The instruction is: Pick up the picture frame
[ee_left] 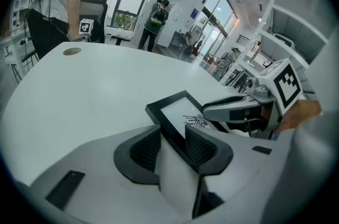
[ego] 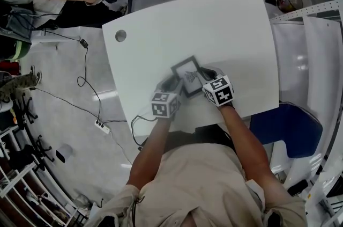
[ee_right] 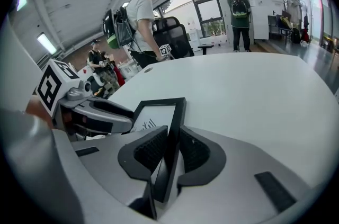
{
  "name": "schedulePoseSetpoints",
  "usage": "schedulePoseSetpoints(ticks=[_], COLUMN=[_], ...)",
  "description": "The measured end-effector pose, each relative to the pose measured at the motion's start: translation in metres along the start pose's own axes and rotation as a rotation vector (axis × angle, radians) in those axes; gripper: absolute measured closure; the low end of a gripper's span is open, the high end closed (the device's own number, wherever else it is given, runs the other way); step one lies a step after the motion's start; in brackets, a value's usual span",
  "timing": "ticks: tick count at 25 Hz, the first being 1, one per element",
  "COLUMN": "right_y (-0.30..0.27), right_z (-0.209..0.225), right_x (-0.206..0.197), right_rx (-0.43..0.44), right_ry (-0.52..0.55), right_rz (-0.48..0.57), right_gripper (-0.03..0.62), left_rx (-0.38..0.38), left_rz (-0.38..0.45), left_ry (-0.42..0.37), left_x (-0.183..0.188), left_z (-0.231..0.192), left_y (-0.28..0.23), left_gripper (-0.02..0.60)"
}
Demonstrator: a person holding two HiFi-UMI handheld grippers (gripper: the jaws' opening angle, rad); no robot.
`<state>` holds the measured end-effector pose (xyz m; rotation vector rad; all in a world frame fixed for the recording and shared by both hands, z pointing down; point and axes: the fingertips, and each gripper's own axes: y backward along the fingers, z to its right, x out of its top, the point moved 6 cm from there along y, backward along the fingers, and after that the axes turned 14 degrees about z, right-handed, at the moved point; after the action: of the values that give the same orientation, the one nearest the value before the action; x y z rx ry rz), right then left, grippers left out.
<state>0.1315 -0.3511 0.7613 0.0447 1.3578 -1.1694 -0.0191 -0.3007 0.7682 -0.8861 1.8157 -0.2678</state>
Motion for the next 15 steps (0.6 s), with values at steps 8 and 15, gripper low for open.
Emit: schedulePoseSetpoints(ticks=[8,15], right_y=[0.01,0.022], right_z=[-0.001,-0.012], right_x=[-0.006,0.004], right_rx=[-0.024,-0.036], right_ry=[-0.079,-0.072], right_rz=[0.011,0.053], right_gripper=[0.519,0.519], left_rx=[0.007,0.014], left_rz=[0.009,0.051], left_ry=[0.064,0.165], left_x=[0.0,0.003], left_z=[0.0,0.001], left_y=[0.0,0.005], left_gripper=[0.47,0.488])
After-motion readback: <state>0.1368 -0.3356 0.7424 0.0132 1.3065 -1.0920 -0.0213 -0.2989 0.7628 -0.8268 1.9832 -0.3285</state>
